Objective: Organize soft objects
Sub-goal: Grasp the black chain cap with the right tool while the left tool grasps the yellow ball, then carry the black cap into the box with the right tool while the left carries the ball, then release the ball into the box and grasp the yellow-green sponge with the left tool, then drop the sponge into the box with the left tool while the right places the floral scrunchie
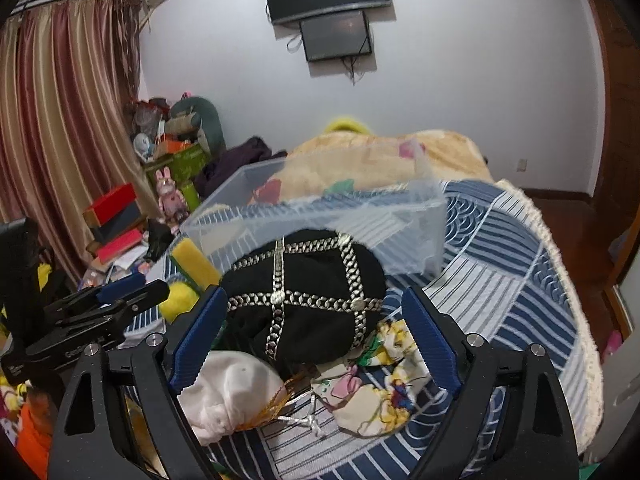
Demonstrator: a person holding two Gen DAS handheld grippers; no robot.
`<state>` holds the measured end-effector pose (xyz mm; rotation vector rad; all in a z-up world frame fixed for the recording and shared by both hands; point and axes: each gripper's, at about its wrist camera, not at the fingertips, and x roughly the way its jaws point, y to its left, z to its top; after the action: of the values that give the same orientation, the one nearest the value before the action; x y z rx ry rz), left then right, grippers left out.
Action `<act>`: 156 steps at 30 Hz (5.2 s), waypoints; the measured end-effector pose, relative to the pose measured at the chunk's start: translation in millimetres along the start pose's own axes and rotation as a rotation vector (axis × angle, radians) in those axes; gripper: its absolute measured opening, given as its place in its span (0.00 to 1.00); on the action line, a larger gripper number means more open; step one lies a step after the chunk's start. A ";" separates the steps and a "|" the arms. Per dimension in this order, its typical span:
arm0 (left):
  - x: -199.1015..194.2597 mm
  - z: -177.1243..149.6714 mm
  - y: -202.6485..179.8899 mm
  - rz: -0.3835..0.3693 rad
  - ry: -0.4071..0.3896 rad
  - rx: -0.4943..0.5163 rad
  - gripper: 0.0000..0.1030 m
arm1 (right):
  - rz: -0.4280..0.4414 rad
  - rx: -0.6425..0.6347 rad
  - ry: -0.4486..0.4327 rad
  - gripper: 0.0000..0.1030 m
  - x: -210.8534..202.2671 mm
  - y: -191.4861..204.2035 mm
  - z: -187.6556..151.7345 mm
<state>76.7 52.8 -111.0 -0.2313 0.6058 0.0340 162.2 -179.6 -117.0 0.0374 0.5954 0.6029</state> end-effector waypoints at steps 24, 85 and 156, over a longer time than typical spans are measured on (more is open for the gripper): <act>-12.0 1.5 -2.3 -0.023 -0.012 -0.005 0.04 | -0.032 0.014 -0.013 0.23 -11.2 -13.2 2.9; 60.8 120.8 -31.6 -0.047 0.031 0.148 0.41 | -0.108 -0.063 0.050 0.23 47.4 -16.1 78.5; 51.0 23.2 13.6 0.014 0.115 0.134 0.61 | -0.107 -0.062 0.158 0.14 -3.1 -37.8 -22.5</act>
<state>130.2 69.4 -124.3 -0.0994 0.7212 -0.0068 167.9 -215.7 -141.8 -0.1008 0.7264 0.5231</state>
